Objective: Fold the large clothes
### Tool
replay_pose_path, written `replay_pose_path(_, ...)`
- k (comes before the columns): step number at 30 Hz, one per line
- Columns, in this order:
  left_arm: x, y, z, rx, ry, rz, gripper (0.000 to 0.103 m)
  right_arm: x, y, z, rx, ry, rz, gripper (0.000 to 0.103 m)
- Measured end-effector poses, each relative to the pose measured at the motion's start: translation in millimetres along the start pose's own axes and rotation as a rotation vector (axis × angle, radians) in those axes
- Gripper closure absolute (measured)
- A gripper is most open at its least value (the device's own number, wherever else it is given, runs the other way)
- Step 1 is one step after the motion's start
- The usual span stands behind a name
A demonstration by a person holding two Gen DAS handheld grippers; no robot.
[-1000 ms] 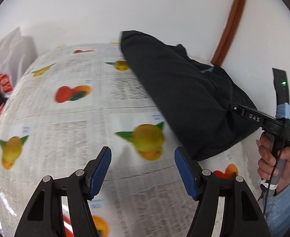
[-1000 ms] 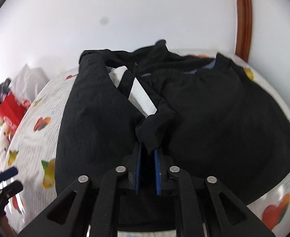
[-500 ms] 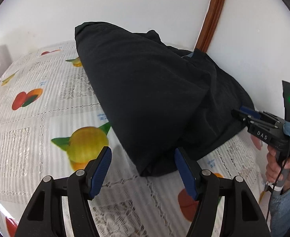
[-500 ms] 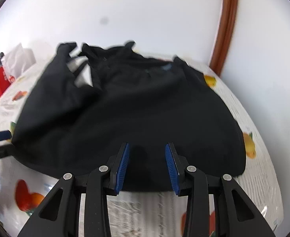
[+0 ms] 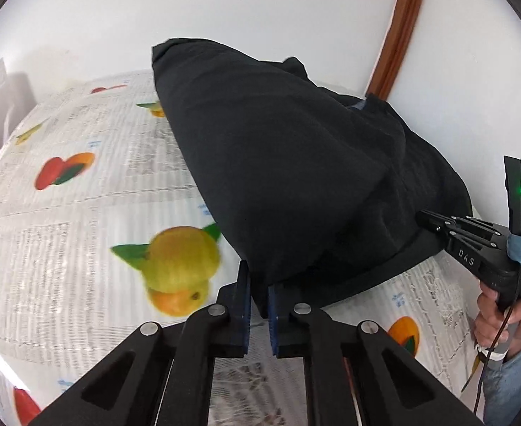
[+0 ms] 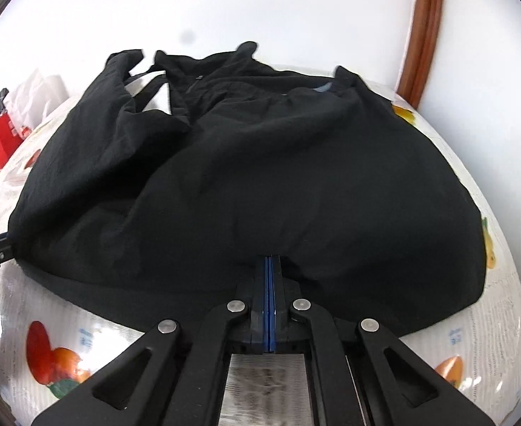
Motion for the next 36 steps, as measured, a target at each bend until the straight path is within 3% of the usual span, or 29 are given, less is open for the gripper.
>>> replay_pose_path(16, -50.7, 80.6, -25.0, -0.12, -0.038, 0.082, 0.096, 5.5, 113.7, 15.7, -0.131, -0.008, 0.117, 0.101)
replay_pose_path(23, -59.0, 93.2, -36.5, -0.131, -0.004, 0.06, 0.092, -7.8, 133.5, 20.5, -0.152, 0.02, 0.191, 0.101)
replay_pose_path(24, -60.0, 92.5, -36.7, -0.134, -0.002, 0.05, 0.092, -15.5, 132.4, 25.6, -0.146, -0.002, 0.204, 0.096)
replay_pose_path(26, -63.4, 94.9, -37.7, -0.156, -0.004, 0.022, 0.089, -35.3, 131.3, 39.5, -0.142, -0.061, 0.22, 0.076)
replay_pose_path(27, -64.7, 95.0, -38.0, -0.17, -0.005, 0.011, 0.08, -41.5, 133.4, 45.7, -0.142, -0.079, 0.234, 0.054)
replay_pose_path(28, -65.9, 94.8, -38.0, -0.184, -0.013, -0.007, 0.066, -46.0, 137.1, 51.3, -0.138, -0.095, 0.26, 0.041)
replay_pose_path(29, -67.2, 95.3, -38.4, -0.188, -0.02, -0.016, 0.059, -48.6, 140.8, 57.0, -0.132, -0.109, 0.291, 0.04)
replay_pose_path(30, -66.5, 97.5, -38.7, -0.186, -0.031, -0.022, 0.045, -47.4, 145.1, 62.2, -0.126, -0.112, 0.316, 0.04)
replay_pose_path(33, -70.4, 97.1, -36.4, -0.147, -0.067, -0.012, 0.041, -36.4, 161.8, 70.8, -0.101, -0.094, 0.344, 0.04)
replay_pose_path(36, -63.3, 95.3, -33.3, -0.135, -0.044, -0.025, 0.038, -15.3, 172.8, 73.5, -0.048, -0.049, 0.377, 0.04)
Point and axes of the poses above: each gripper's, at about its wrist camera, not at the fingertips, and x roughly the way its jaws point, y to its left, z to its top, the point moved 7 cm from there along x, roughly the way its jaws point, and after that the axes turned 1 degree about -y, right-handed, at the moved point
